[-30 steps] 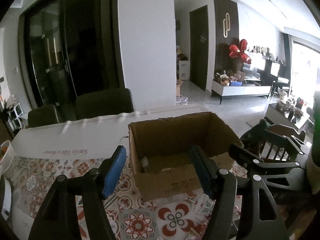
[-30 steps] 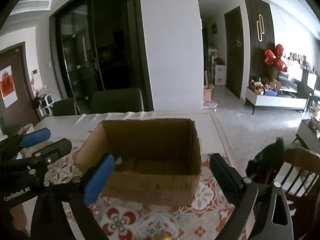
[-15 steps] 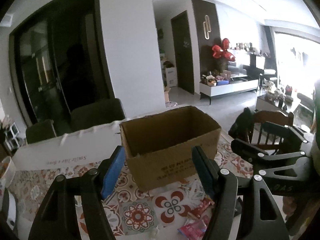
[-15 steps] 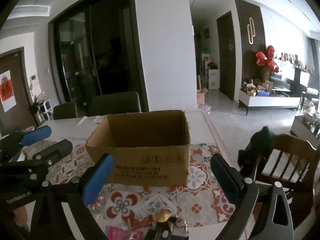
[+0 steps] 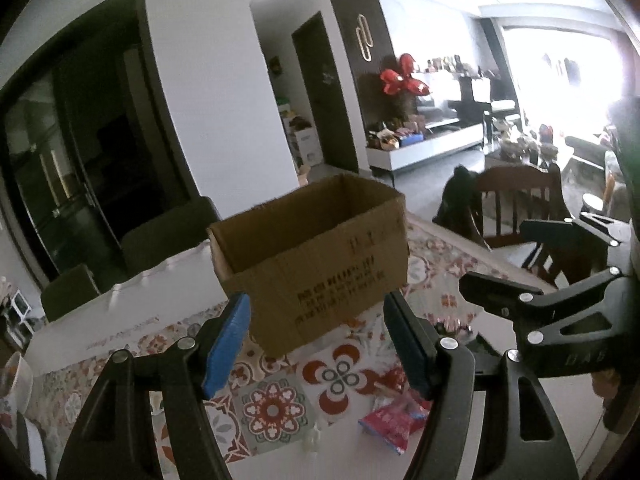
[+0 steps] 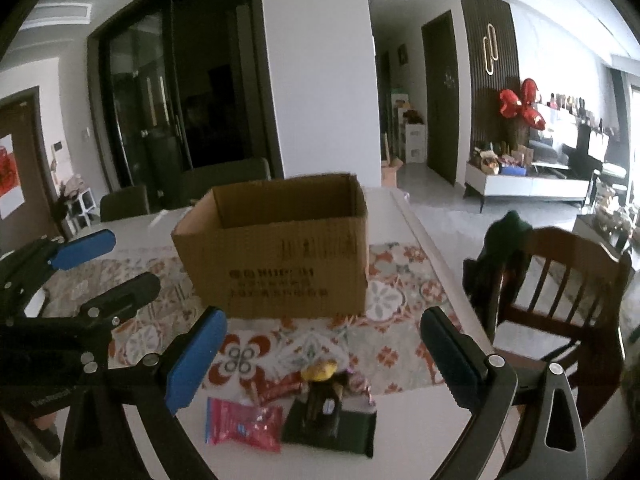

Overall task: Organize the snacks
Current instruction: 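Move both tools back toward the remaining snacks on the table, then grasp the red bar with the left tool while the right tool grasps the black cracker pack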

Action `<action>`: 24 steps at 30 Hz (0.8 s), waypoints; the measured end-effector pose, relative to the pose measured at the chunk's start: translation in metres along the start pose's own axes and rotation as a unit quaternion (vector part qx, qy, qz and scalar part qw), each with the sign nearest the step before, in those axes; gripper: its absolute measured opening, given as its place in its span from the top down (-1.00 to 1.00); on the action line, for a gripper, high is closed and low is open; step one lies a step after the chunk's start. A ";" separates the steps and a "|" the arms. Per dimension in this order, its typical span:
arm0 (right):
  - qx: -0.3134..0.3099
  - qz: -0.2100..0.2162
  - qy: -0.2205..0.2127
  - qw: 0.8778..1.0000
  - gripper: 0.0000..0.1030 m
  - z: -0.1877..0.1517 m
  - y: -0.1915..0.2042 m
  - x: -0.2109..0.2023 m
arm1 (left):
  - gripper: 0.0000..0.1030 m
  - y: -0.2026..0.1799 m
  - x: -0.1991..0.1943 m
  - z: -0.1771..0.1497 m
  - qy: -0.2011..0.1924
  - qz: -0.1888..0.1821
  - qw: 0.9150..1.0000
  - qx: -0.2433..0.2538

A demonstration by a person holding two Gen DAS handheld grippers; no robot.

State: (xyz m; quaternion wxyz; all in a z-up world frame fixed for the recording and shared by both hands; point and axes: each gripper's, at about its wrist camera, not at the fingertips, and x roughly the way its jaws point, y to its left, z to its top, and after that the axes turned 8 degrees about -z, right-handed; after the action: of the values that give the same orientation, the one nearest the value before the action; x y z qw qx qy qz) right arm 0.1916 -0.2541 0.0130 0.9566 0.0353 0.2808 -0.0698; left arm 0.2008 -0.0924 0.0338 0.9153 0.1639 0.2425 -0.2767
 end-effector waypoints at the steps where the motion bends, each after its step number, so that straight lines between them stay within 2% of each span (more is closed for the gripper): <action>1: 0.000 0.000 0.005 1.000 -0.91 -0.004 0.001 0.001 | -0.32 -0.001 0.002 -0.003 0.004 -0.003 1.000 0.003; 10: -0.011 0.002 0.054 0.998 -0.88 -0.029 0.010 0.015 | -0.31 -0.007 0.024 -0.027 0.048 -0.036 0.998 0.030; 17: -0.019 0.002 0.091 0.996 -0.69 -0.045 0.013 0.032 | -0.25 -0.006 0.048 -0.043 0.085 -0.084 0.992 0.036; 24: -0.021 0.003 0.130 0.991 -0.49 -0.057 0.013 0.053 | -0.16 -0.011 0.079 -0.053 0.126 -0.133 0.982 0.049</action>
State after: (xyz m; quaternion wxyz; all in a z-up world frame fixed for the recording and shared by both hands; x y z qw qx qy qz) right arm 0.2075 -0.2411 -0.0638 0.9128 0.0251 0.4039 -0.0557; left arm 0.2331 -0.1119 -0.0545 0.8232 0.2087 0.3620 -0.3843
